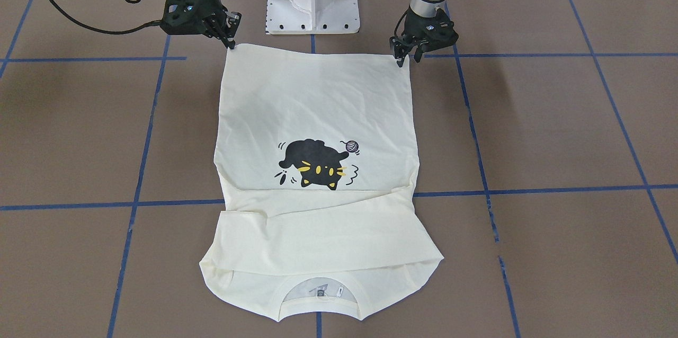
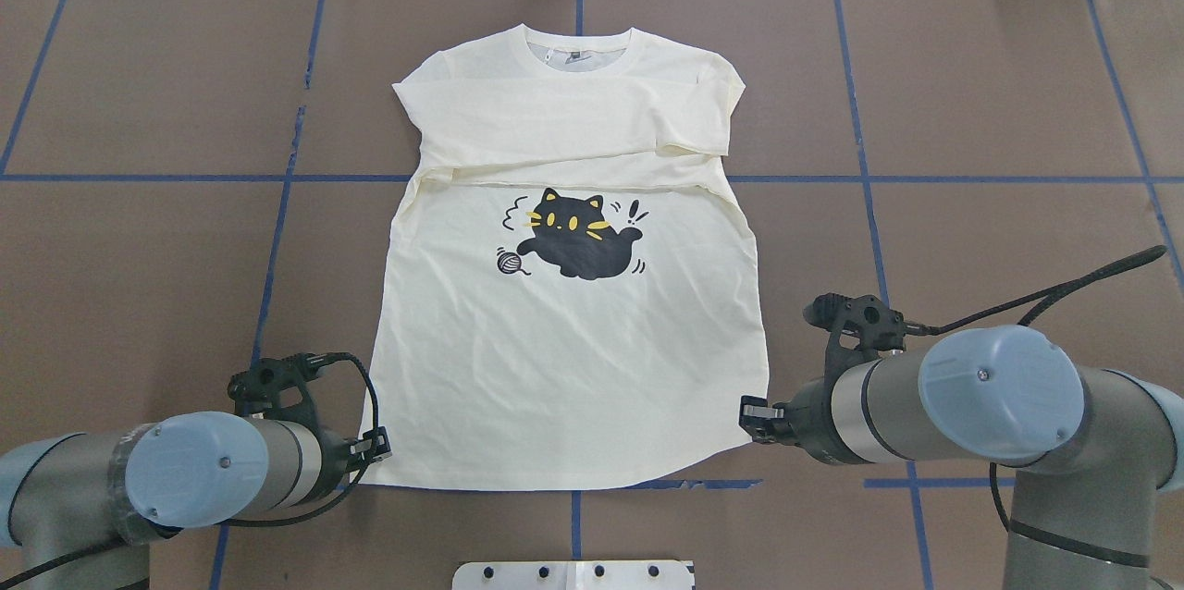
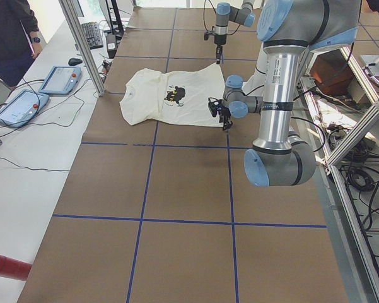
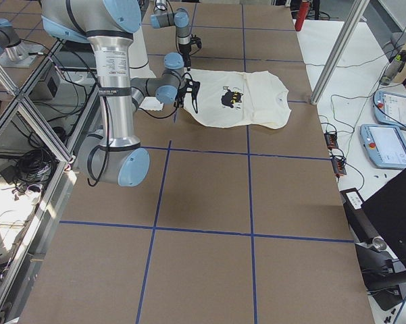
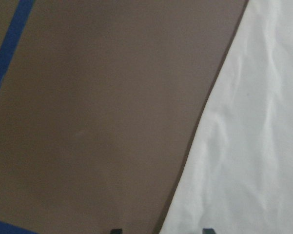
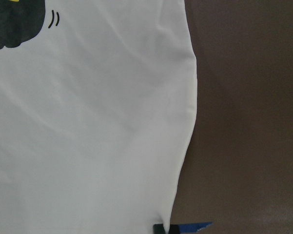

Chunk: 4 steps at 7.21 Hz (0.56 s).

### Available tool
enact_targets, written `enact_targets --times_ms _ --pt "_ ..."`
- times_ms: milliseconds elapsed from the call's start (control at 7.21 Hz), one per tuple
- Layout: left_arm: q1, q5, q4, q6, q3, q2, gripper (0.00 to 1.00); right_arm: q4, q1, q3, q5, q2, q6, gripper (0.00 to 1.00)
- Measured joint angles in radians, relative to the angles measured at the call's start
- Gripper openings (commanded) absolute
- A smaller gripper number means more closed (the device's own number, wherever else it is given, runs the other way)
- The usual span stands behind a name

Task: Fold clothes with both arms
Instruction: 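Move the left gripper to the hem corner nearest it and grasp both hem corners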

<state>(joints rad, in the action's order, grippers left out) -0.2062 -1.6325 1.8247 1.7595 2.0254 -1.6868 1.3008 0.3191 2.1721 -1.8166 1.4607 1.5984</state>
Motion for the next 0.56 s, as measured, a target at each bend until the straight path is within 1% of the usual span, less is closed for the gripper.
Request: enact_targets --times_ms 278,555 --pt "0.001 0.0 -0.011 0.0 0.0 -0.002 0.3 0.0 0.002 0.0 -0.001 0.001 0.0 0.0" --pt "0.002 0.0 -0.013 0.0 0.003 -0.002 0.3 0.0 0.004 0.0 -0.001 0.003 0.0 0.0"
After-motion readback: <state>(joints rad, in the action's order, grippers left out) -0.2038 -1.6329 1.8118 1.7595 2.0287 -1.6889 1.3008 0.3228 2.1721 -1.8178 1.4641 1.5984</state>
